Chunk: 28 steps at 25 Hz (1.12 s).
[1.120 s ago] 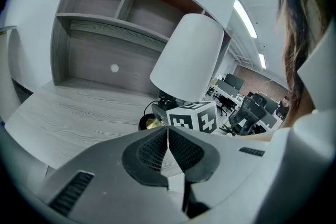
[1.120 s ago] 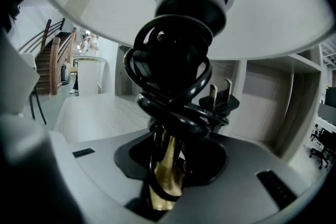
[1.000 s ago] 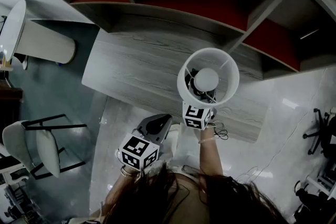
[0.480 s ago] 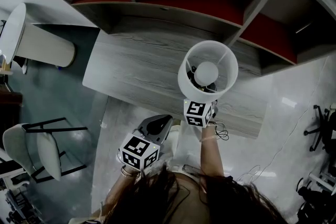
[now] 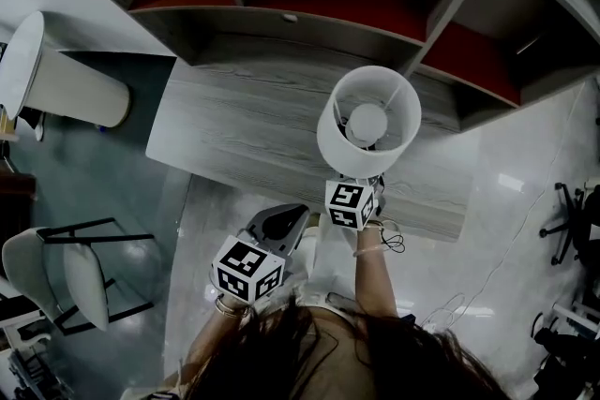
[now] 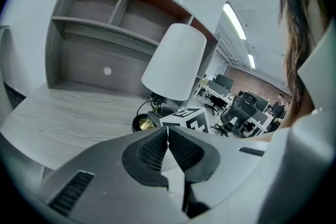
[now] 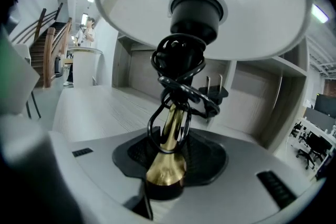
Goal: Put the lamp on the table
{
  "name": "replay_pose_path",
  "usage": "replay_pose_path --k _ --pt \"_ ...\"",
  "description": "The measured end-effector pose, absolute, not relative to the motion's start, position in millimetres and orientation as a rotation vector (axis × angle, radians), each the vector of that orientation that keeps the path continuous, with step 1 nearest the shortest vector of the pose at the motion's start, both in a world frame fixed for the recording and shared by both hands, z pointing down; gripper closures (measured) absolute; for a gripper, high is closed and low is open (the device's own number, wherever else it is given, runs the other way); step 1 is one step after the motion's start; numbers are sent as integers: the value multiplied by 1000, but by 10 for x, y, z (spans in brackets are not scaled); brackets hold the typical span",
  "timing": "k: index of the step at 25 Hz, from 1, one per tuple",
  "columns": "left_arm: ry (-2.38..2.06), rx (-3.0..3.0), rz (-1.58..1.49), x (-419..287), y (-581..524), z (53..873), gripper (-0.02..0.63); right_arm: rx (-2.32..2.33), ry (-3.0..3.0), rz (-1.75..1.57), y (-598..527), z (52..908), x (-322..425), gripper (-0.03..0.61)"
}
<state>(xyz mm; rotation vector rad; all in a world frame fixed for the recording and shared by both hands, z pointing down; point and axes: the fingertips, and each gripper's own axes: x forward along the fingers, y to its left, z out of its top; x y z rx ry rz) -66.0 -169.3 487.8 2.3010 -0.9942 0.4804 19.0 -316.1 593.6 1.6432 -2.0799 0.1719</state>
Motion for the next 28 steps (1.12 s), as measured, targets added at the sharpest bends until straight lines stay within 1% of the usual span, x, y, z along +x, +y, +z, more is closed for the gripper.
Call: replay_pose_path --k 8,21,28 --pt "-947 2334 474 -662 -1655 4870 597 1645 -2029 208 -2907 6077 203 456" --pt "-912 2431 446 -802 -1507 4752 597 1781 -1979 290 -2509 5879 427 457" --pt "-923 2492 431 -852 -1437 4665 597 1861 -1971 305 -2288 5709 547 471"
